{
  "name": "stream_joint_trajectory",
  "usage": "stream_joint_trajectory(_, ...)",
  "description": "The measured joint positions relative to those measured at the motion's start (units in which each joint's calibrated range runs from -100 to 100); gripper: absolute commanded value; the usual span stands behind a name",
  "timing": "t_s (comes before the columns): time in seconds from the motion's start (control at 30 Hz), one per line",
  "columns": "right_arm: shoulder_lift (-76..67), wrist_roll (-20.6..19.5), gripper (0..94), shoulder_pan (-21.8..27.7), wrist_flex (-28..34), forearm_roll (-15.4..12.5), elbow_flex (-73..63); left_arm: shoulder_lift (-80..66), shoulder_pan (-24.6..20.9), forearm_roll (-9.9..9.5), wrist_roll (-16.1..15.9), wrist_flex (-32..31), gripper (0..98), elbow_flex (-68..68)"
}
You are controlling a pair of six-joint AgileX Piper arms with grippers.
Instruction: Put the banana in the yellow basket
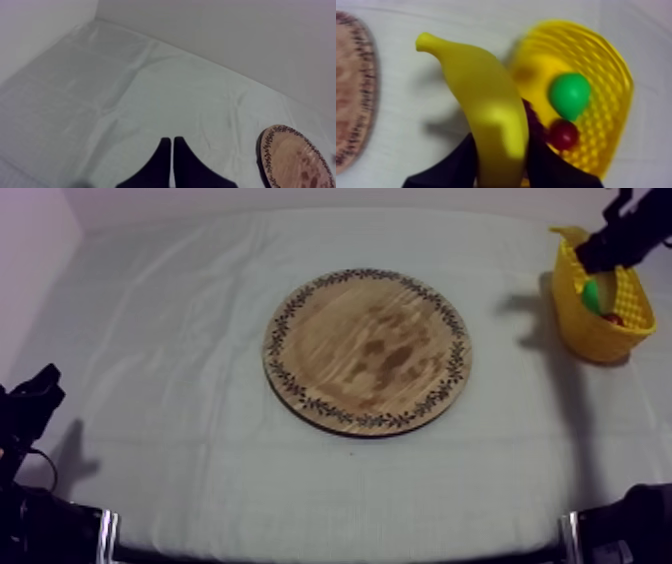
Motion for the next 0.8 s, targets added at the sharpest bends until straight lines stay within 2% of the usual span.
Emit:
stream_joint_trajectory(0.27,5.9,1.7,33.1,7.0,-0.6,-1.1,-5.0,0.0,0.0,0.0,0.0,0.0,0.1,0.0)
stream_joint_trajectory(0.63,19.5,2.1,34.2,9.3,-1.8,-1.3,-13.8,0.0,0.0,0.0,0.0,0.0,0.1,0.0)
stream_joint_trajectory(0.7,21.1,1.9,39.0,9.2,-2.0,-1.3,-13.6,0.0,0.0,0.0,0.0,0.0,0.1,0.0)
stream_joint_trajectory(0.8,21.8,1.7,54.7,8.9,-3.9,-1.2,-13.3,0.0,0.0,0.0,0.0,0.0,0.1,0.0)
